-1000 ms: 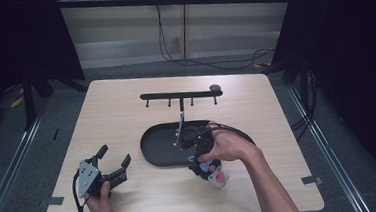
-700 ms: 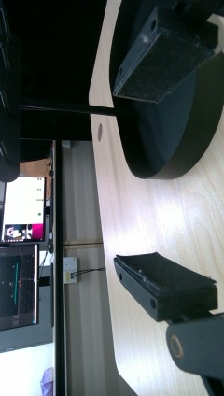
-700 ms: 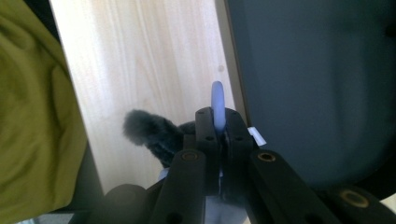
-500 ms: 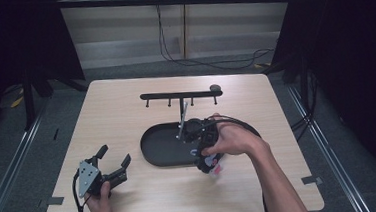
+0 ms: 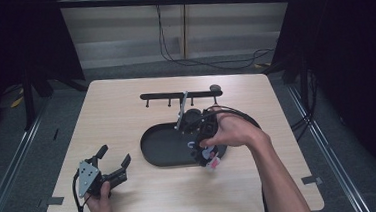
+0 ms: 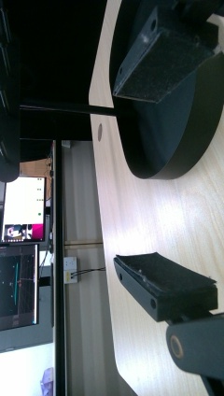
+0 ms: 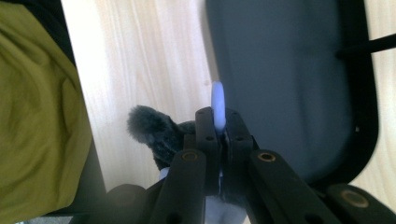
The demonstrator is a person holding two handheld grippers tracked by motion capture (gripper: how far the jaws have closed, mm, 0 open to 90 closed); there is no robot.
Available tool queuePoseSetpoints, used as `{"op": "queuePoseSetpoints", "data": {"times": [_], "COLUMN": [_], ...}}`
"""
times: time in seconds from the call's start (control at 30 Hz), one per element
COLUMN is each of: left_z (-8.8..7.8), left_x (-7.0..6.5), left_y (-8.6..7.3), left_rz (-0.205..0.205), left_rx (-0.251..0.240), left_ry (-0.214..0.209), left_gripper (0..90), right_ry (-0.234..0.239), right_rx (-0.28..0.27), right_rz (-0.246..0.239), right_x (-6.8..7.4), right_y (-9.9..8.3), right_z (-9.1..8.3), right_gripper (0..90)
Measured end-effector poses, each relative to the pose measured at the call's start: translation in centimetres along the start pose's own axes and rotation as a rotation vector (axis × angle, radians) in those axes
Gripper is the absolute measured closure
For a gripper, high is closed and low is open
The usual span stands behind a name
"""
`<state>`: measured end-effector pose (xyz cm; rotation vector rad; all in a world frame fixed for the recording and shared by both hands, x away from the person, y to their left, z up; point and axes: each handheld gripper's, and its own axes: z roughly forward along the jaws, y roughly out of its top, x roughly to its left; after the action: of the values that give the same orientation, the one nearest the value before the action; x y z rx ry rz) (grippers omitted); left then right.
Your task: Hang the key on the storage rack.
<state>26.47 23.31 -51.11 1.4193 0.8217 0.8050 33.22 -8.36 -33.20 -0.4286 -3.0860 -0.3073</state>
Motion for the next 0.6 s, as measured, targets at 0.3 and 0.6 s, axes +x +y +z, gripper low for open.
{"op": "queuePoseSetpoints", "data": {"times": [0.3, 0.6], "left_z": [0.0, 0.0], "left_x": [0.0, 0.0], "left_y": [0.0, 0.0], "left_rz": [-0.001, 0.0], "left_rx": [-0.001, 0.0], "left_ry": [-0.001, -0.002], "left_gripper": [15.4, 15.4], "right_ry": [-0.025, -0.043], "right_rx": [0.024, 0.065], "right_rz": [0.015, 0.013], "right_x": [-1.3, -2.8], "right_y": [0.8, 1.3], "right_z": [-1.5, -2.0], "right_gripper": [87.5, 87.5]}}
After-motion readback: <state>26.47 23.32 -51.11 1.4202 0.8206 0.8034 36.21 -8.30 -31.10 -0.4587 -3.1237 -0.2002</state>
